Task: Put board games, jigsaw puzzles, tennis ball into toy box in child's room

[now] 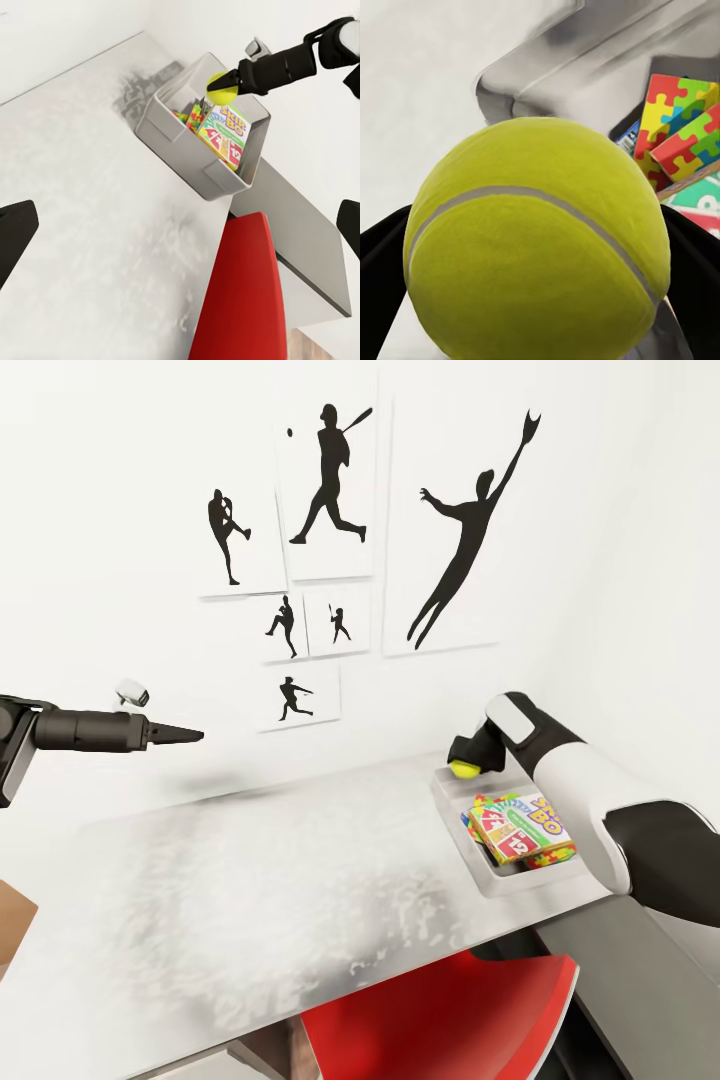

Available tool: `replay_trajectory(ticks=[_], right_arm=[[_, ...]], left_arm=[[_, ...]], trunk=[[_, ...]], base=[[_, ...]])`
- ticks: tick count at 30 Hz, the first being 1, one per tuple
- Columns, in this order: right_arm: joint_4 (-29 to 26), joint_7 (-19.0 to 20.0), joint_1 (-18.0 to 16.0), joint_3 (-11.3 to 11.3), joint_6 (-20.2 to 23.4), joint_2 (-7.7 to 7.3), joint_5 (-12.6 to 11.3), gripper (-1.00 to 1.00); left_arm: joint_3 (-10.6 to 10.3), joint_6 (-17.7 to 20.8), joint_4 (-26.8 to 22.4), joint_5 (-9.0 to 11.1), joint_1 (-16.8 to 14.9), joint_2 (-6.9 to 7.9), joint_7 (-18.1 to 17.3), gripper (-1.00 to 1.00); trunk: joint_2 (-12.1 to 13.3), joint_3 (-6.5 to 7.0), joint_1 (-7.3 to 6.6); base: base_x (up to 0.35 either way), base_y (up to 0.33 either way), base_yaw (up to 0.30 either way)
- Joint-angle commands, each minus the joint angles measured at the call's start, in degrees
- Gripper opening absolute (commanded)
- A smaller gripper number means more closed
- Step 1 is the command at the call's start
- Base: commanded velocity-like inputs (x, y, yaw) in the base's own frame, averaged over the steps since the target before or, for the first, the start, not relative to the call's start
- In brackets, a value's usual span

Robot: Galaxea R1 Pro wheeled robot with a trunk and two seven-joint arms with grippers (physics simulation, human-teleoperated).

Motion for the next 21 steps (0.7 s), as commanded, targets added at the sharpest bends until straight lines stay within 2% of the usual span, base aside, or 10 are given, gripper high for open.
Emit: replay_trajectory(ticks=[1, 10, 21], right_arm=[[0.0, -0.3, -0.1, 0.4, 0.2, -0.04, -0.6, -1.0], [0.6, 0.1, -0.1, 0.4, 0.5, -0.18, -0.6, -1.0], [0.7, 0.2, -0.1, 0.5, 0.0, -1.05, -0.5, -1.0]], left_arm=[[-0.2, 0.6, 0.0, 0.3, -0.1, 0.08, 0.0, 1.0], [-0.2, 0.6, 0.0, 0.3, 0.0, 0.03, 0.0, 1.0], [-0.2, 0.6, 0.0, 0.3, 0.0, 0.08, 0.0, 1.0]], trunk=[[-0.1, -0.12, 0.04], [-0.1, -0.12, 0.04], [-0.1, -0.12, 0.04]], base=[[0.0, 0.0, 0.0], [0.0, 0.0, 0.0], [0.0, 0.0, 0.0]])
